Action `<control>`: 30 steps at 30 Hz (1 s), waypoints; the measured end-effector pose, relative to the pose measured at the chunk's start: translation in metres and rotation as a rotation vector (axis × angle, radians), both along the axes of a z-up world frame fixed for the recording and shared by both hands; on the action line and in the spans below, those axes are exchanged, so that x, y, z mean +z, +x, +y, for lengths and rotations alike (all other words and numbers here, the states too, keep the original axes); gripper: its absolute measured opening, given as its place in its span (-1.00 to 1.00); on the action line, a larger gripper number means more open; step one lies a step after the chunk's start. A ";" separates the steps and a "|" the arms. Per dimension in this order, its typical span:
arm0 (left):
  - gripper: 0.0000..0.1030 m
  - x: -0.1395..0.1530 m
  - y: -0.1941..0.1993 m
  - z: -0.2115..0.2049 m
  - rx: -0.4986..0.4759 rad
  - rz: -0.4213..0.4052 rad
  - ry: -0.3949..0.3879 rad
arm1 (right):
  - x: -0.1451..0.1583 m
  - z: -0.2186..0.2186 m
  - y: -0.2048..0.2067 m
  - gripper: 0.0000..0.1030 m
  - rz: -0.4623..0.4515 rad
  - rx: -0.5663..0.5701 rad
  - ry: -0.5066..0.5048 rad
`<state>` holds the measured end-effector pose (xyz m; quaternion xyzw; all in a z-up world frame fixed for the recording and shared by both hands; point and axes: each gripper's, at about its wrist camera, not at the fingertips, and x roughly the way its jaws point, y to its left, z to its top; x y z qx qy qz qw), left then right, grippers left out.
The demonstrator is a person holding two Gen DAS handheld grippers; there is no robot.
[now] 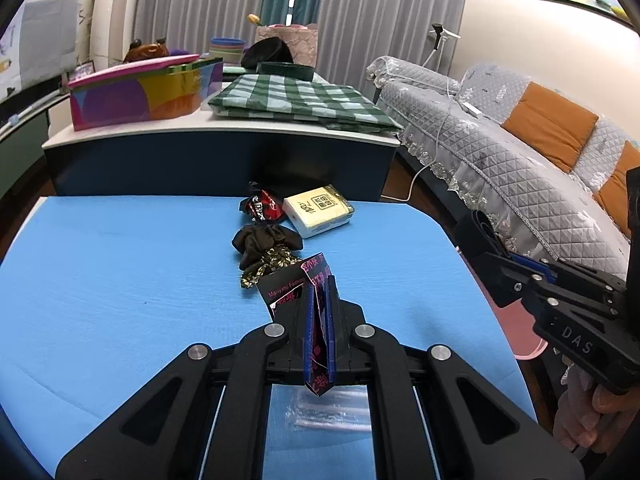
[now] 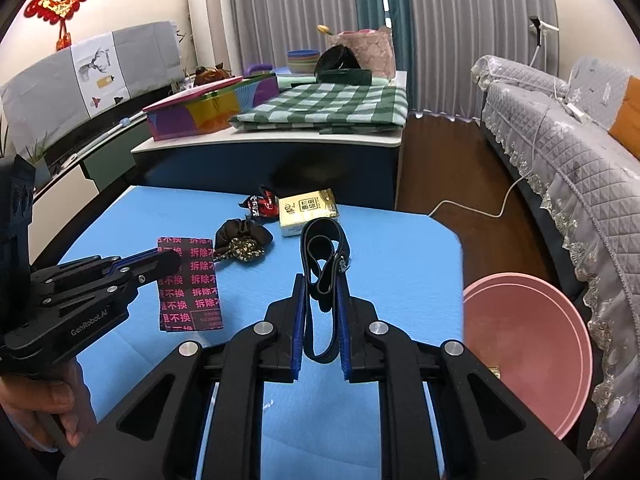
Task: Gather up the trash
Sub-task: 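Carry both items over the pink bucket and open both tools to drop them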
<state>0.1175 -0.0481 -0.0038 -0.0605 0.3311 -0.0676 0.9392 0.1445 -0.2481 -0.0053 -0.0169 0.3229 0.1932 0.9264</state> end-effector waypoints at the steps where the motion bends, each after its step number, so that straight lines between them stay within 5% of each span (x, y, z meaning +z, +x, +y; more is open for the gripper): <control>1: -0.90 0.001 -0.002 0.000 -0.001 -0.003 0.001 | 0.001 -0.002 -0.002 -0.72 -0.002 -0.001 0.000; 30: -0.90 0.019 -0.034 -0.039 -0.075 -0.057 0.046 | 0.040 -0.070 -0.034 -0.72 -0.102 -0.130 0.013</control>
